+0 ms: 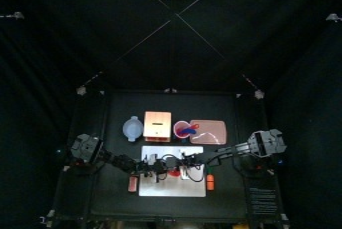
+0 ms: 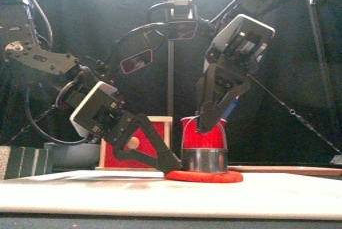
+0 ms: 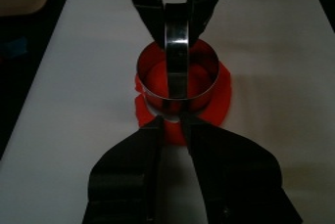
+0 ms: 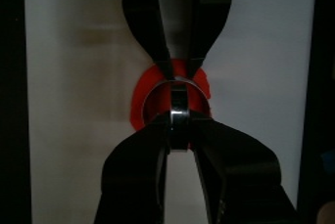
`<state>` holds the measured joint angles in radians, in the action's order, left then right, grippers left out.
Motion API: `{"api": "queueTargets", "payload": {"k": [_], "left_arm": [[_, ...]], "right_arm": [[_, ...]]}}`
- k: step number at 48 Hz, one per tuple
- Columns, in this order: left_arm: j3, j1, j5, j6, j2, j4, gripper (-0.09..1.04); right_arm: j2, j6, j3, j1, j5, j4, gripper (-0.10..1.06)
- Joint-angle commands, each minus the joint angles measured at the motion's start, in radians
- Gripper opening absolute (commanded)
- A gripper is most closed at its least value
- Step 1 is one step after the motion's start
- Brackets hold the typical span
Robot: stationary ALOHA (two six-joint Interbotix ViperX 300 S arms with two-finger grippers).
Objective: Get the cutter from the drawer then cut the dough then place the extra dough in the bowl
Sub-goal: Place the extra dough in the bowl
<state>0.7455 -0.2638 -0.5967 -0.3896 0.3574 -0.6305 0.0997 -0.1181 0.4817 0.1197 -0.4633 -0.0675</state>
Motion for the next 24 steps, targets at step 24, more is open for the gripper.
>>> {"api": "queueTargets", "payload": {"k": [24], "left_arm": [[-0.002,0.011,0.012,0.003,0.002,-0.003,0.66]], "right_arm": [[-0.152,0.0,-0.02,-0.006,0.005,-0.064,0.48]]}}
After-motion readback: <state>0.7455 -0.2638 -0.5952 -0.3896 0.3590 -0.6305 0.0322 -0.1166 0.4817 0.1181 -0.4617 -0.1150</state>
